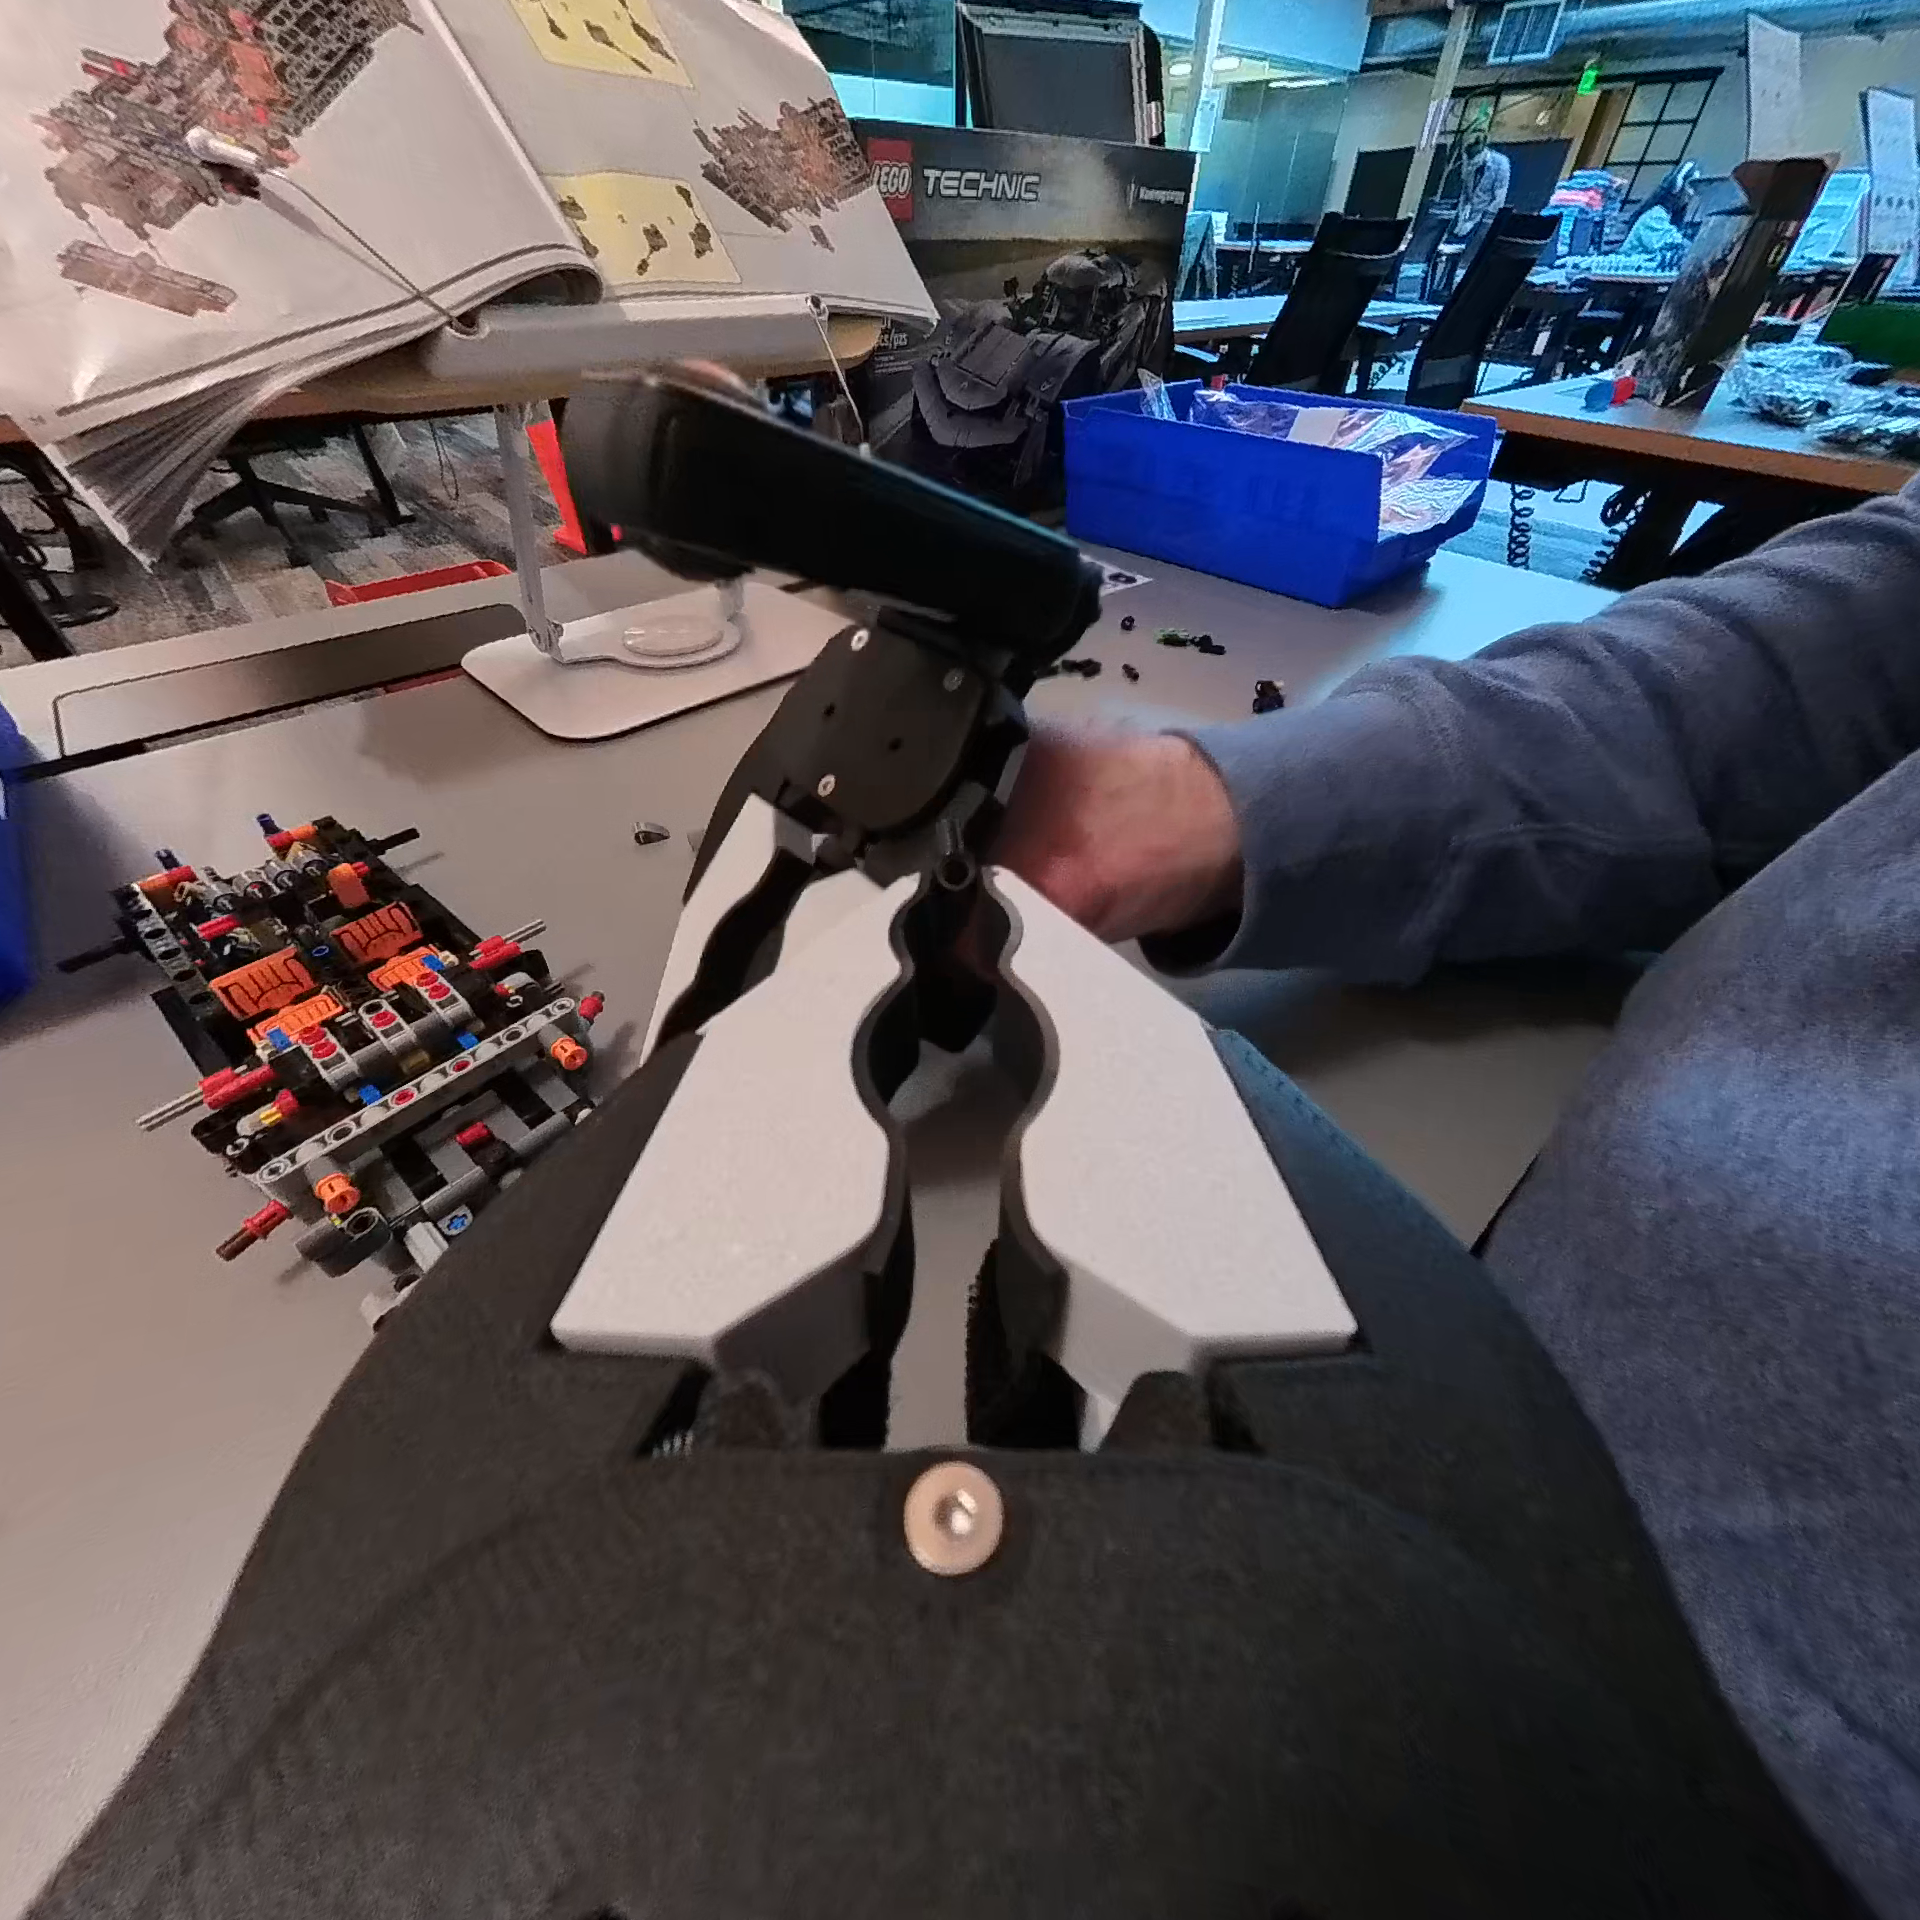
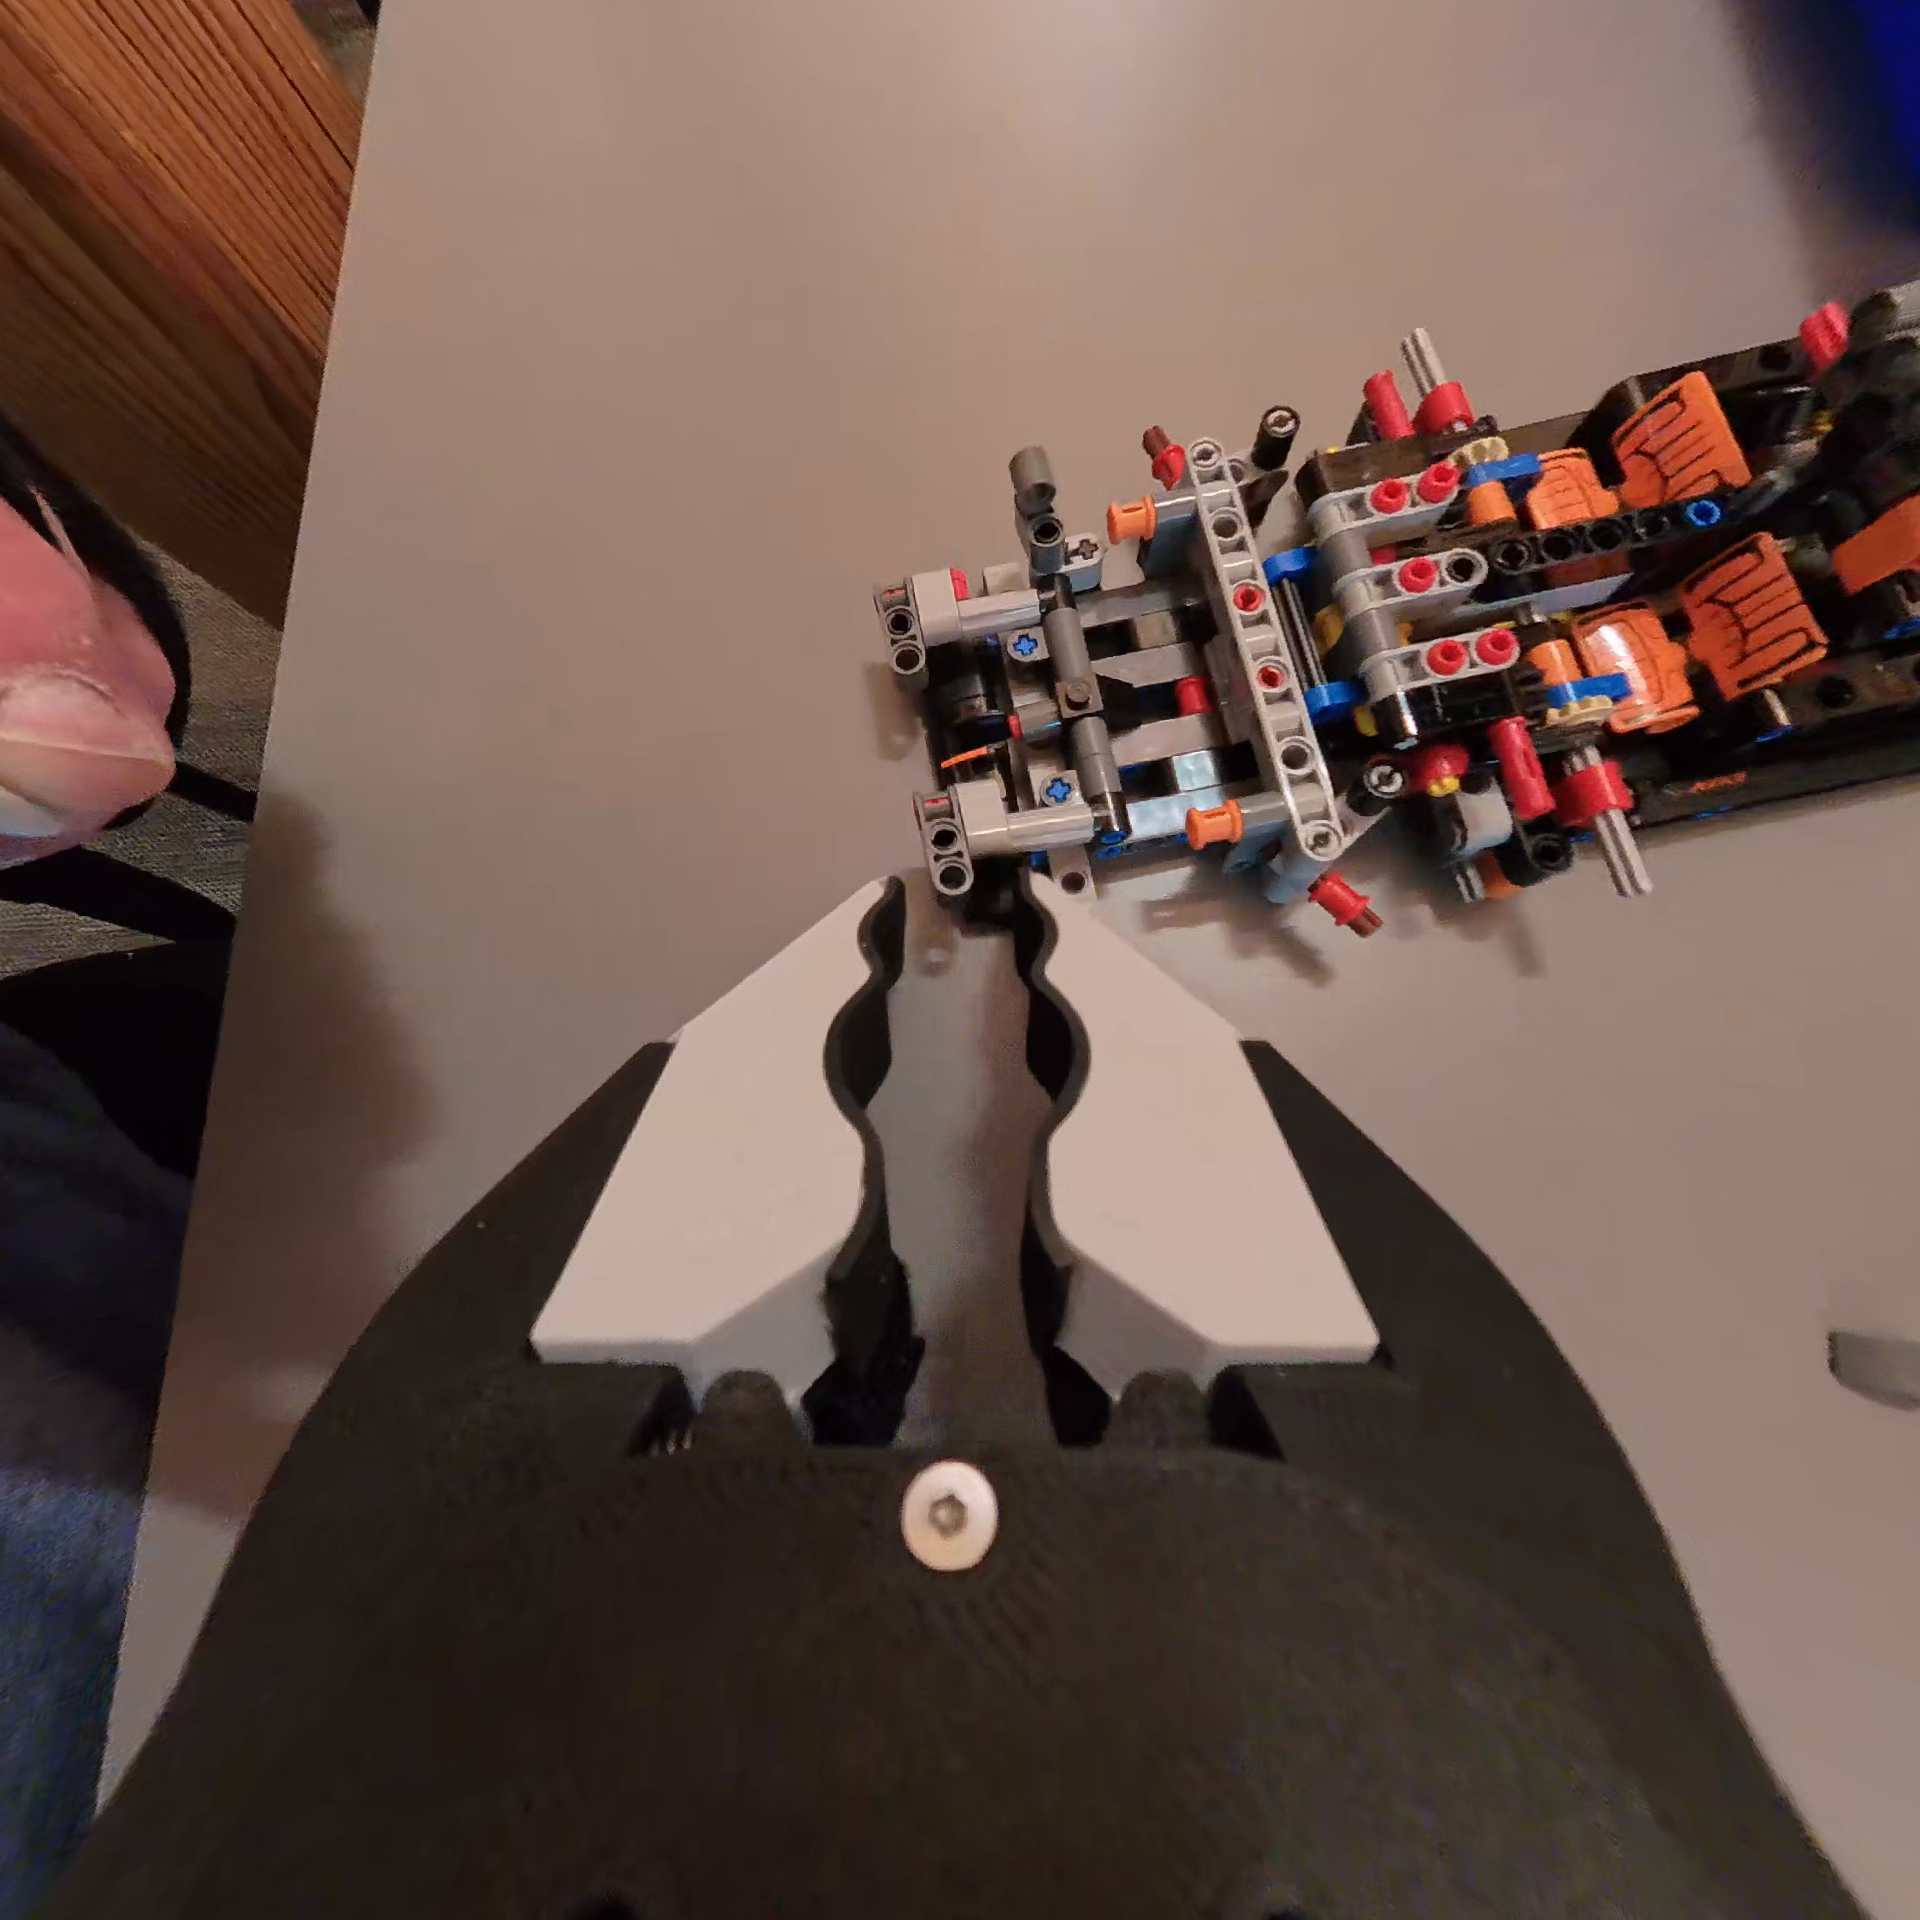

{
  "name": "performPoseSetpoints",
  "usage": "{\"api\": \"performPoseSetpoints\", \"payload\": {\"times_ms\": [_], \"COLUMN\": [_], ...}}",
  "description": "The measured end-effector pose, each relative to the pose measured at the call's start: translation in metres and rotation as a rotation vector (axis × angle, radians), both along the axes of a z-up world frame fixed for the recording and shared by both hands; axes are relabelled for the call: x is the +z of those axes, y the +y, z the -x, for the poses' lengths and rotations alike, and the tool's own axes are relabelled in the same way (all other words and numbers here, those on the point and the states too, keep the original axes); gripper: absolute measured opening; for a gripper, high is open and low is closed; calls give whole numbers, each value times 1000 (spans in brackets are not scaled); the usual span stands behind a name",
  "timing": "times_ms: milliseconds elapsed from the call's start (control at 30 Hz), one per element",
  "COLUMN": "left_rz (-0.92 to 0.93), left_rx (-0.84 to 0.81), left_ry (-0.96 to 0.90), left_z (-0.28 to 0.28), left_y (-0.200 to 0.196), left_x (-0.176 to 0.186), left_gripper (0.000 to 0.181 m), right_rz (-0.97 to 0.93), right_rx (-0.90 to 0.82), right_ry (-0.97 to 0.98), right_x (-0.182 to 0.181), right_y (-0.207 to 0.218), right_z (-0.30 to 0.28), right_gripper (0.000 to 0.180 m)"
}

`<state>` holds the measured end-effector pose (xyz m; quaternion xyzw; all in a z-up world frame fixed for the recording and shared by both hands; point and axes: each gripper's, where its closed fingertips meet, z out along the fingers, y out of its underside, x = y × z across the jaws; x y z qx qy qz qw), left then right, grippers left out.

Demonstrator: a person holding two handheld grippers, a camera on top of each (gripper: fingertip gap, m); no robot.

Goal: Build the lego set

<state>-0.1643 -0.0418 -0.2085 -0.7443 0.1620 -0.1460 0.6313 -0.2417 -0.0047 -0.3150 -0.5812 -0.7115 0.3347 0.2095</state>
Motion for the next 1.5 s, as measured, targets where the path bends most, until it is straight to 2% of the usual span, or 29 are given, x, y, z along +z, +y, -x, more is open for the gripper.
{"api": "performPoseSetpoints", "payload": {"times_ms": [233, 700, 1033, 1267, 1500], "left_rz": [7, 63, 108, 157, 161], "left_rx": [-9, -99, -173, -230, -243], "left_ry": [-7, -10, -124, -148, -154], "left_z": [-2, -36, -62, -88, -93], "left_y": [3, 15, 29, 32, 35], "left_x": [-2, -16, -24, -40, -41], "left_gripper": [5, 5, 5, 5, 5], "right_rz": [-5, -58, -102, -108, -94], "right_rx": [-72, -330, -575, -752, -814], "right_ry": [35, 124, 125, 87, 44], "right_x": [30, 66, 59, 39, 10], "right_y": [21, 69, 101, 112, 107], "right_z": [-39, -180, -289, -373, -410], "right_gripper": [19, 19, 19, 22, 29]}}
